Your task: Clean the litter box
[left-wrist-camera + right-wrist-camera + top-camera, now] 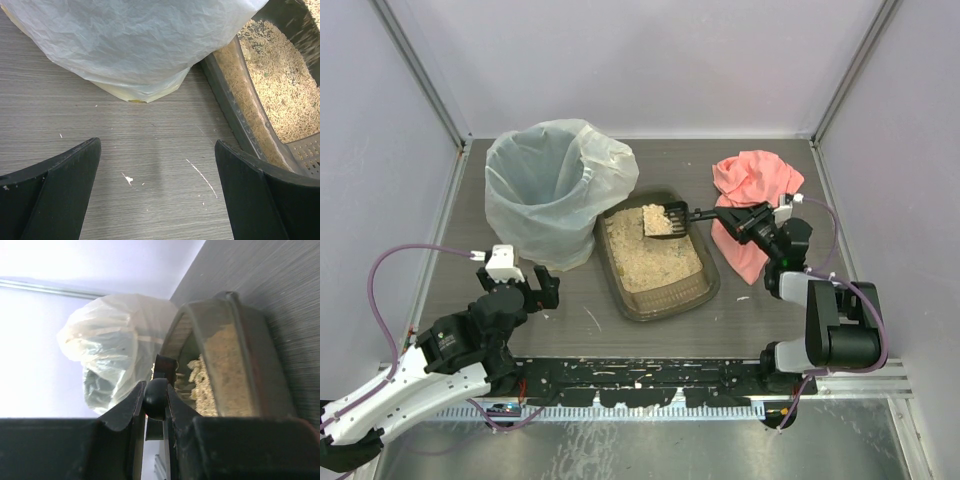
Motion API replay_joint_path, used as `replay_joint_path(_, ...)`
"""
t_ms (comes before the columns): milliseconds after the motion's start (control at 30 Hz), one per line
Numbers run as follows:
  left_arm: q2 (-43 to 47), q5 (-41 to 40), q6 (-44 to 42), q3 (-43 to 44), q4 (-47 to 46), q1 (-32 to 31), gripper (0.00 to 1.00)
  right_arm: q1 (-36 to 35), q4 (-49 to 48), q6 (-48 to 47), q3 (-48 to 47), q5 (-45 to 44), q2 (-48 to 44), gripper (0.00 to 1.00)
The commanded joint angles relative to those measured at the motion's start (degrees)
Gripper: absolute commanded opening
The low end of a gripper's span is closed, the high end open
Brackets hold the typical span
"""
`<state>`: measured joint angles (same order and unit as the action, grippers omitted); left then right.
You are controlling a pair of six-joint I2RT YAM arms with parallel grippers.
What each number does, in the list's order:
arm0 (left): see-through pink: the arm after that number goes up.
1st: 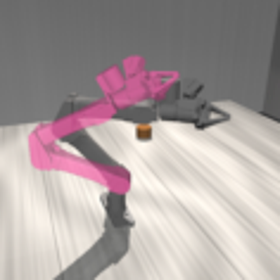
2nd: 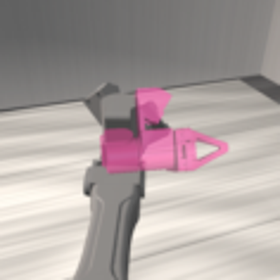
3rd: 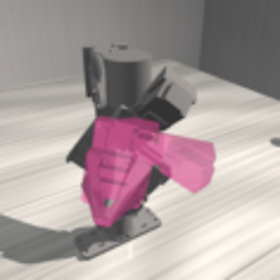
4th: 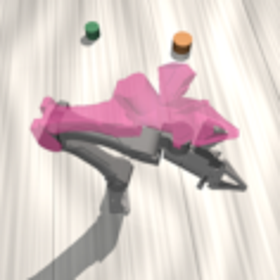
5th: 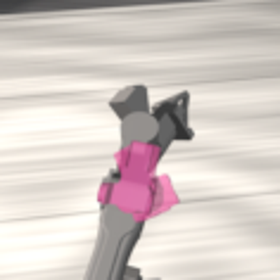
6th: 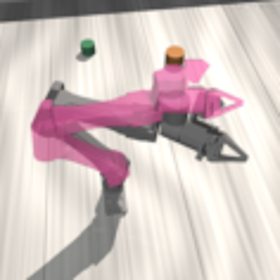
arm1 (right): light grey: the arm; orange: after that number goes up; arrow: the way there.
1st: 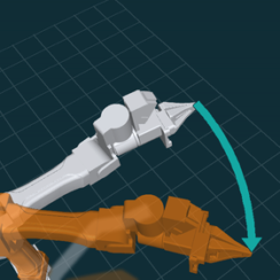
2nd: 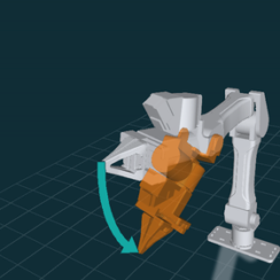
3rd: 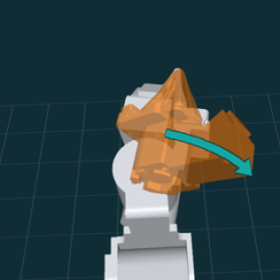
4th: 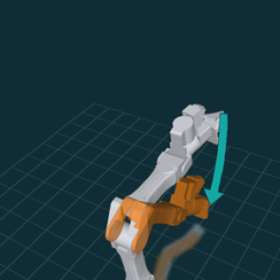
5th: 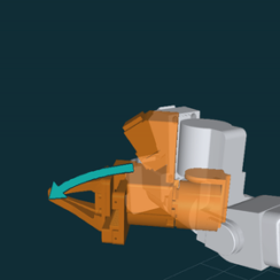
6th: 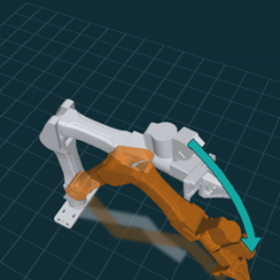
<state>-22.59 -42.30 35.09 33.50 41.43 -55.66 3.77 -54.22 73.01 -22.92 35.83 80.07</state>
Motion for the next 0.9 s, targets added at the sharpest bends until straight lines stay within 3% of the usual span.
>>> replay_joint_path(0,-0.3,-0.2,-0.6,0.8,-2.7,-0.2,0.98,1.3,-14.8,8.1,1.2,3.7,0.5,0.01)
replay_joint_path(67,-0.5,-0.1,-0.6,1.0,-2.5,-0.2,0.98,3.0,-14.9,10.0,3.3,1.2,0.1,0.01)
replay_joint_path(200,-0.7,-0.1,-0.8,0.5,-3.3,-0.2,0.98,-1.4,-15.2,8.1,1.4,3.2,0.5,0.01)
replay_joint_path(300,-1.3,-0.2,-0.8,1.4,-2.4,-0.2,0.98,1.9,-13.9,9.6,5.8,-2.1,-1.4,0.01)
replay_joint_path(400,-1.0,0.0,-0.5,1.1,-2.3,-0.2,0.98,-2.4,-13.3,5.6,0.9,3.4,1.2,0.01)
replay_joint_path(533,-1.3,-0.3,-0.7,1.5,-2.2,-0.2,0.98,1.8,-17.9,11.3,5.8,-1.8,0.8,0.01)
replay_joint_path(633,-1.2,-0.2,-0.4,1.4,-2.0,-0.2,0.98,-2.8,-16.6,6.6,0.2,4.9,3.1,0.01)
replay_joint_path(767,-1.3,-0.2,-0.5,1.7,-1.7,-0.2,0.98,0.8,-18.9,10.8,5.6,-1.4,1.6,0.01)
replay_joint_path(867,-1.1,-0.3,-0.2,1.5,-2.0,-0.2,0.98,-3.0,-19.2,6.3,0.9,4.9,3.3,0.01)
